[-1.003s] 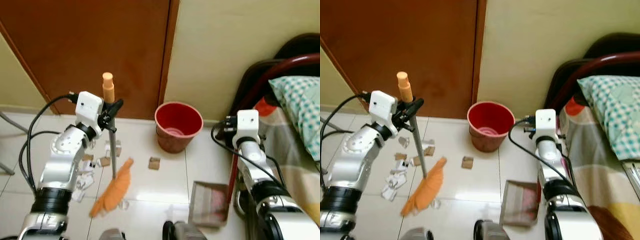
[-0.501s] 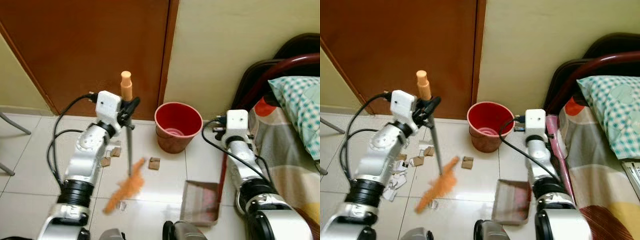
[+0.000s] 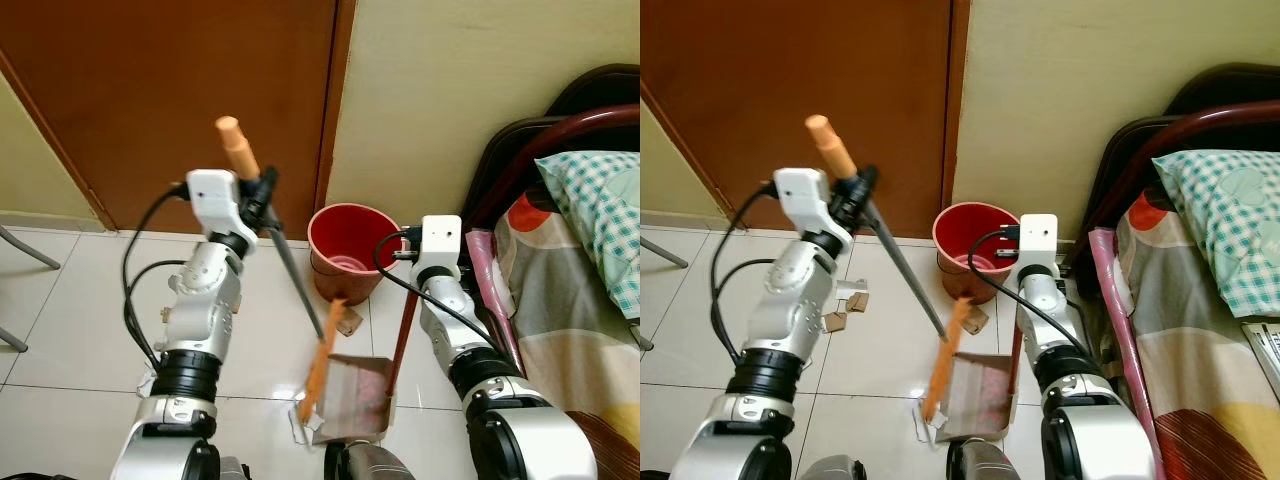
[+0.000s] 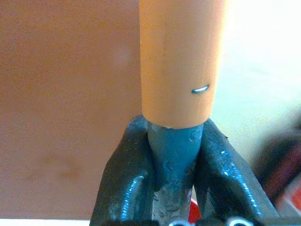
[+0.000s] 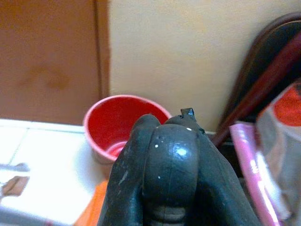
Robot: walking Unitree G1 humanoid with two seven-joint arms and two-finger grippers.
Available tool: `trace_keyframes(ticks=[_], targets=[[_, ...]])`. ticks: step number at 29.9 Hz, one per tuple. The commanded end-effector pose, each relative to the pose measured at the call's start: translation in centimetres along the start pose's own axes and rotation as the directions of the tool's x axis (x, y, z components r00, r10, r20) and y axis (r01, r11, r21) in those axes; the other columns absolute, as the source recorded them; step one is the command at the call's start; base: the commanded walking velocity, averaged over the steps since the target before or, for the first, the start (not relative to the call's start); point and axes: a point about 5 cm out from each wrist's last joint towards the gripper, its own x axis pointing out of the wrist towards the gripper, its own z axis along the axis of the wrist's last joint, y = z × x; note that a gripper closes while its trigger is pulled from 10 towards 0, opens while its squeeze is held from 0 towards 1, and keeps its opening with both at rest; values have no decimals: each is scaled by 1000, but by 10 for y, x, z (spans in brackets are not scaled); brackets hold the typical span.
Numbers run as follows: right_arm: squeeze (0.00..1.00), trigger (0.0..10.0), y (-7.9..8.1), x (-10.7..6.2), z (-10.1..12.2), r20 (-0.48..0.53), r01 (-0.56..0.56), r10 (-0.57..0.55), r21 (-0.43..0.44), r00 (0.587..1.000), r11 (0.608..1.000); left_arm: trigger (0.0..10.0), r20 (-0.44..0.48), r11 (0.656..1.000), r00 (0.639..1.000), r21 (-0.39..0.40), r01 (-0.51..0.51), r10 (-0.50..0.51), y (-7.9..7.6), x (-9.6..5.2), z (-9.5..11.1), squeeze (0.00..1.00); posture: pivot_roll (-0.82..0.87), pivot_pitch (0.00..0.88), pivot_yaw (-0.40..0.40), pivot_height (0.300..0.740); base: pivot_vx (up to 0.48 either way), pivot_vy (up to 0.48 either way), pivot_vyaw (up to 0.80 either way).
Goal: Sweep floor
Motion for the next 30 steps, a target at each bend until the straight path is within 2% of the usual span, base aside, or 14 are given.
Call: trace_keyframes(ticks=[1,8,10,12,14,16,17,18,21,22,24,27,28,30], targets=[[0,10000,3,1,-3,-35,-13,13,13,999,1000,10000,114,999,993,-42,1,4,-4,8,24,0,29,116,-56,740,0,0,0],[0,10000,11,-2,-8,-56,-54,55,18,997,998,10000,223,998,974,28,-49,42,14,11,60,0,30,125,-61,740,0,0,0],[0,10000,11,-2,-10,-59,-61,62,14,996,998,10000,232,992,973,114,-45,18,21,6,67,0,31,129,-62,740,0,0,0],[0,10000,11,-3,-10,-60,-62,63,13,996,998,10000,216,987,976,157,-43,8,26,2,66,0,33,131,-63,740,0,0,0],[0,10000,10,-3,-12,-63,-64,64,6,996,998,10000,137,975,990,216,-48,19,42,-14,50,0,34,132,-63,740,0,0,0],[0,10000,10,-3,-12,-60,-67,67,-4,996,998,10000,103,970,995,241,-40,15,44,-20,43,0,33,132,-63,740,0,0,0],[0,10000,10,-3,-12,-60,-67,67,-4,996,998,10000,103,970,995,241,-40,15,44,-20,43,0,33,132,-63,740,0,0,0],[0,10000,11,-4,-11,-50,-70,69,-23,996,997,10000,35,964,999,265,-1,-9,44,-30,30,0,36,133,-67,740,0,0,0],[0,10000,10,-4,-10,-38,-64,63,-32,997,997,10000,-14,964,1000,264,26,-23,42,-36,20,0,38,134,-69,740,0,0,0],[0,10000,10,-4,-9,-25,-57,56,-40,998,998,10000,-65,965,997,256,53,-37,40,-43,10,0,40,135,-70,740,0,0,0],[0,10000,9,-4,-8,-24,-55,55,-41,998,998,10000,-73,965,997,258,56,-39,39,-45,9,0,40,135,-70,740,0,0,0],[0,10000,8,-4,-8,-20,-43,42,-56,999,997,10000,-129,975,990,208,82,-56,28,-54,-9,0,40,133,-74,740,0,0,0],[0,10000,7,-4,-7,-10,-25,24,-64,1000,998,10000,-159,986,985,138,88,-66,16,-59,-21,0,40,133,-74,740,0,0,0],[0,10000,7,-4,-7,-5,-14,14,-71,1000,997,10000,-161,989,985,115,88,-69,12,-60,-23,0,40,133,-74,740,0,0,0]])
